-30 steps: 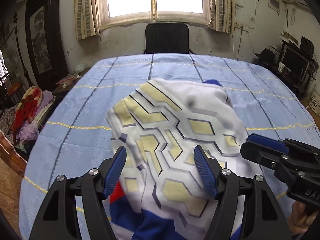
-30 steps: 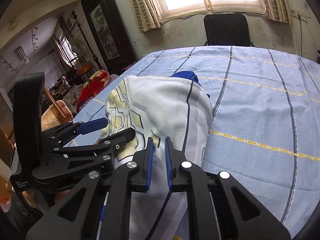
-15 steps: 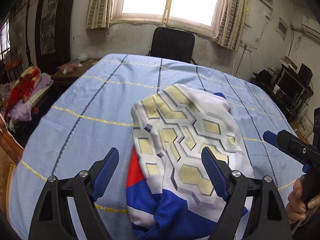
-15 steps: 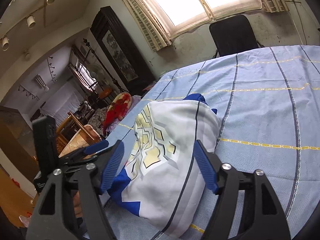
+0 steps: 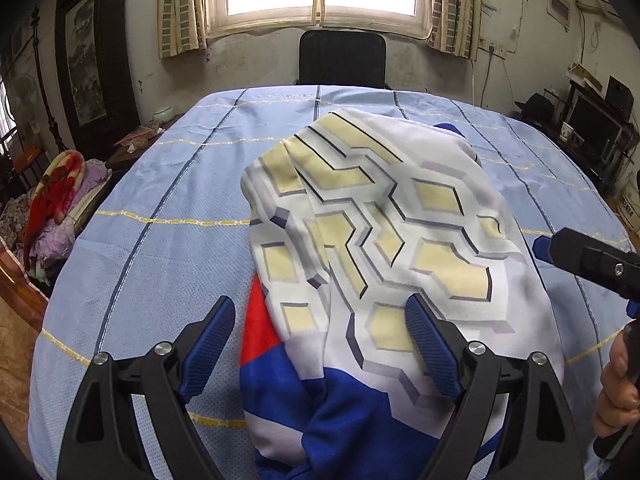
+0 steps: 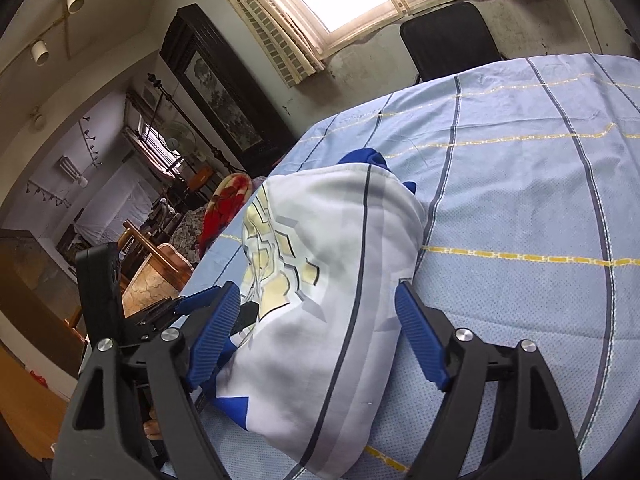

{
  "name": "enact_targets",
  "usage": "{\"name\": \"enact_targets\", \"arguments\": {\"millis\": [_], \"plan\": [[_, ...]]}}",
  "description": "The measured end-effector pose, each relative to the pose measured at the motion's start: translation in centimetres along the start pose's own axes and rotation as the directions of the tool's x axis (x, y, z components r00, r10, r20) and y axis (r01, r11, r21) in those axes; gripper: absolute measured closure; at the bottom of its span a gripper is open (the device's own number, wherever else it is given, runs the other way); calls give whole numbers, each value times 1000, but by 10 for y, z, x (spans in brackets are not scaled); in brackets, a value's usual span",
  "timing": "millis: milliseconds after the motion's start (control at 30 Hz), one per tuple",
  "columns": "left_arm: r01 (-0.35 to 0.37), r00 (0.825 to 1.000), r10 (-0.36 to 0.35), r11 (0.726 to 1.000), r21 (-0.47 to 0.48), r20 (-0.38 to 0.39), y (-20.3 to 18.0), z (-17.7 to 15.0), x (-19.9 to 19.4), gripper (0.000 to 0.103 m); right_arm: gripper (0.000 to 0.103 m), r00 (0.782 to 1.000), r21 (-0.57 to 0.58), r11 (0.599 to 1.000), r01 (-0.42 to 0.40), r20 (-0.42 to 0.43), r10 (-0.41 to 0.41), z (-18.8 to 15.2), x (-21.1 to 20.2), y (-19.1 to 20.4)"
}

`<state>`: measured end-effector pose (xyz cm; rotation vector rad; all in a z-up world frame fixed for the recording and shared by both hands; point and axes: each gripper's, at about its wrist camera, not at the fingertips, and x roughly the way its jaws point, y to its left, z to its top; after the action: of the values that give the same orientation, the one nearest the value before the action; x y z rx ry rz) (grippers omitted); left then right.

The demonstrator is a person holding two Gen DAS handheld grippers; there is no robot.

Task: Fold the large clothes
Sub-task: 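Position both open grippers on either side of the folded bundle, then close both grippers on the bundle sides and squeeze it together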

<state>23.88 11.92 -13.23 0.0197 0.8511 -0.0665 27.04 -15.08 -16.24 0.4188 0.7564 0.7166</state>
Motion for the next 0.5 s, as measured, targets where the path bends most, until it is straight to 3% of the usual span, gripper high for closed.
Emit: {"name": "enact_targets", "arguments": {"millis": [133, 300, 367, 500], "plan": [[84, 996, -86, 994, -68, -22, 14, 3, 0, 15, 25, 1000, 20, 1000, 9, -17, -9, -3, 5, -6], [167, 981, -182, 967, -192, -64, 42, 5, 8, 15, 21, 1000, 31, 999, -13, -18, 14, -3, 5, -7], [199, 971, -225, 948, -250, -82, 52, 5, 13, 15, 18, 1000, 39, 999, -19, -17, 20, -2, 6, -9], [320, 924, -367, 898, -301, -111, 53, 1, 24, 15, 17, 999, 49, 999, -15, -29, 16, -3, 8, -11]]}}
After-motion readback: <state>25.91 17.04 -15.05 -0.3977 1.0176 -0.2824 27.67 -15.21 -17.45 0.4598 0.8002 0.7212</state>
